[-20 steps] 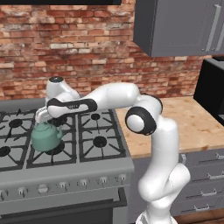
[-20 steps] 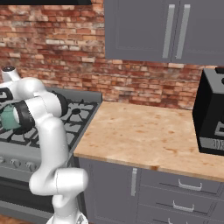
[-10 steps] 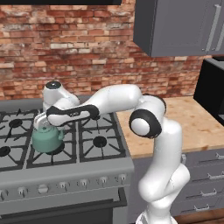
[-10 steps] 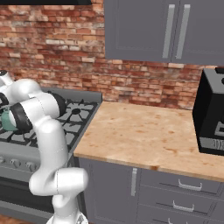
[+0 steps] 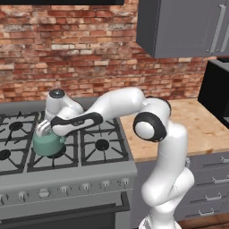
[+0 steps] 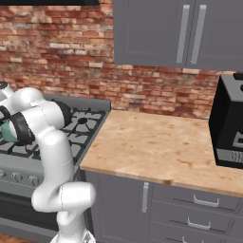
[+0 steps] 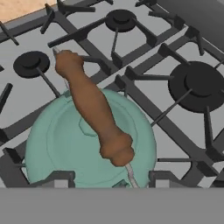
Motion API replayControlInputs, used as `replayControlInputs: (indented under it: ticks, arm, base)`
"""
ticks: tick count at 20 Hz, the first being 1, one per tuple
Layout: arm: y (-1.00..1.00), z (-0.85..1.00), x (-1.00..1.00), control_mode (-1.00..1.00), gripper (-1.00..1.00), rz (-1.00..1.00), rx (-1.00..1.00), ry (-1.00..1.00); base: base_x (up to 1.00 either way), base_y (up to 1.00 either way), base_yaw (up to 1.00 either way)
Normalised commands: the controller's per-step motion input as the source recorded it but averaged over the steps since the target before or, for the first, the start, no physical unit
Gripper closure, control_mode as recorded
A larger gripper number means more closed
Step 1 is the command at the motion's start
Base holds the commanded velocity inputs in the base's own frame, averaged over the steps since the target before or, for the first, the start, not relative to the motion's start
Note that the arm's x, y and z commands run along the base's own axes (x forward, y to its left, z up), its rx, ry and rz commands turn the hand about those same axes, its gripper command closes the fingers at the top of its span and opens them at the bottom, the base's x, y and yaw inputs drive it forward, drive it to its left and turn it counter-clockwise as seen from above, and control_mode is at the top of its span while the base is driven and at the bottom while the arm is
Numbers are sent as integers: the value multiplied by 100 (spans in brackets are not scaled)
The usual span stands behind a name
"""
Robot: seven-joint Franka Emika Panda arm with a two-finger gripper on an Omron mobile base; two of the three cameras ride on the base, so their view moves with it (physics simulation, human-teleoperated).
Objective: The kettle is done boiling. Turn off the stove, then wait for 300 timesteps before moving the kettle to the dining table.
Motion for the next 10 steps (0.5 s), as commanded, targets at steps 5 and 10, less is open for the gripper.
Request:
replayControlInputs:
  ticks: [5,10]
  arm:
    - [5,0,0,-100,100,4,0,-5]
    - [6,1,-3,-100,100,0,0,0]
  base:
    - [0,0,0]
    - [0,0,0]
